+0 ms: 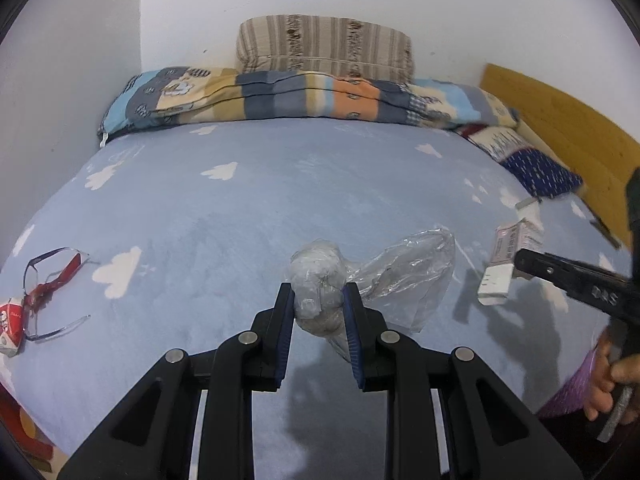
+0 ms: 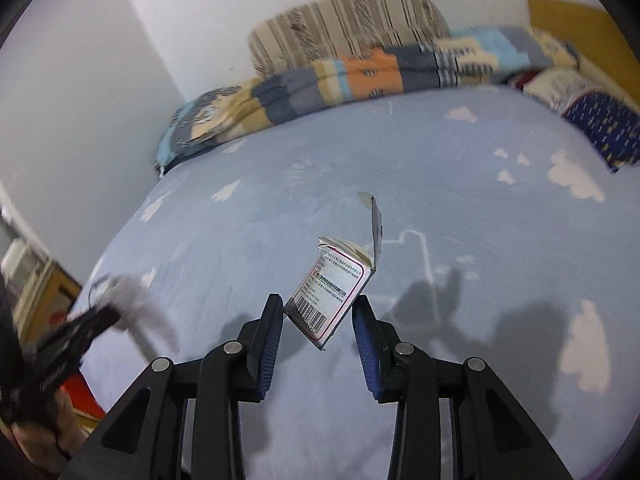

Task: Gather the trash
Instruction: 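Lift the plastic bag and white box and carry them toward the basket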

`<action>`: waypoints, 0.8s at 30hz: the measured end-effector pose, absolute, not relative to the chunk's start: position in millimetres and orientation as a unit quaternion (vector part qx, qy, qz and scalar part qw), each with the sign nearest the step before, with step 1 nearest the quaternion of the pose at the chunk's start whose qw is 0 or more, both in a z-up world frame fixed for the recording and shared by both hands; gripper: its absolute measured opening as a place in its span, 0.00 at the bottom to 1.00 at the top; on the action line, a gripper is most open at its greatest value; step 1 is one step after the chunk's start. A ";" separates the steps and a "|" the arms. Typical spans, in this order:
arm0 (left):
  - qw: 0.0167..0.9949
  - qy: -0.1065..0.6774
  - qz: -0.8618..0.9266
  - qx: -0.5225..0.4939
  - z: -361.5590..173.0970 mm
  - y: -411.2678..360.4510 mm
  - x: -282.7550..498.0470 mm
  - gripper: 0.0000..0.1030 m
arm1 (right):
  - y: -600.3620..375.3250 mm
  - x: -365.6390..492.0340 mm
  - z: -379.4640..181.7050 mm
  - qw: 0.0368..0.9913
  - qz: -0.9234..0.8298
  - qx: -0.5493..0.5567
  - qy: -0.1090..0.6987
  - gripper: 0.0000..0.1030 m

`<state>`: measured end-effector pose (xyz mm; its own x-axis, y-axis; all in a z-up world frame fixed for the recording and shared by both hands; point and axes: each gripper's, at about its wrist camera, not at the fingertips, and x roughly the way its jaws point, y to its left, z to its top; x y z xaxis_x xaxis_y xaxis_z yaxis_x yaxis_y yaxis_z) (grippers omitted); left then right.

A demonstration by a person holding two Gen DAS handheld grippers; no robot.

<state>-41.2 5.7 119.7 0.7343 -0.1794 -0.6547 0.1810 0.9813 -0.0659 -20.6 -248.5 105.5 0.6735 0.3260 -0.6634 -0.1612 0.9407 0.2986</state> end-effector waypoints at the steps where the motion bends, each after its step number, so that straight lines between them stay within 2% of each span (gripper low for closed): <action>1: 0.933 0.347 -0.096 0.009 118.1 0.3 -49.4 0.23 | -246.6 -37.7 106.7 0.914 0.133 0.092 0.372 0.37; 8: 0.941 0.328 -0.083 0.034 112.9 -8.9 -64.2 0.23 | -236.4 -85.2 112.5 0.934 0.132 0.064 0.327 0.37; 24: 0.944 0.313 -0.078 0.073 108.3 -19.8 -59.9 0.23 | -224.2 -94.0 103.2 0.934 0.143 0.032 0.325 0.37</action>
<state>-59.9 -19.8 108.3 0.7921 -0.1020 -0.6019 0.1931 0.9772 0.0884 -94.0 -224.2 103.2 0.7470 0.2886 -0.5989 -0.2475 0.9568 0.1523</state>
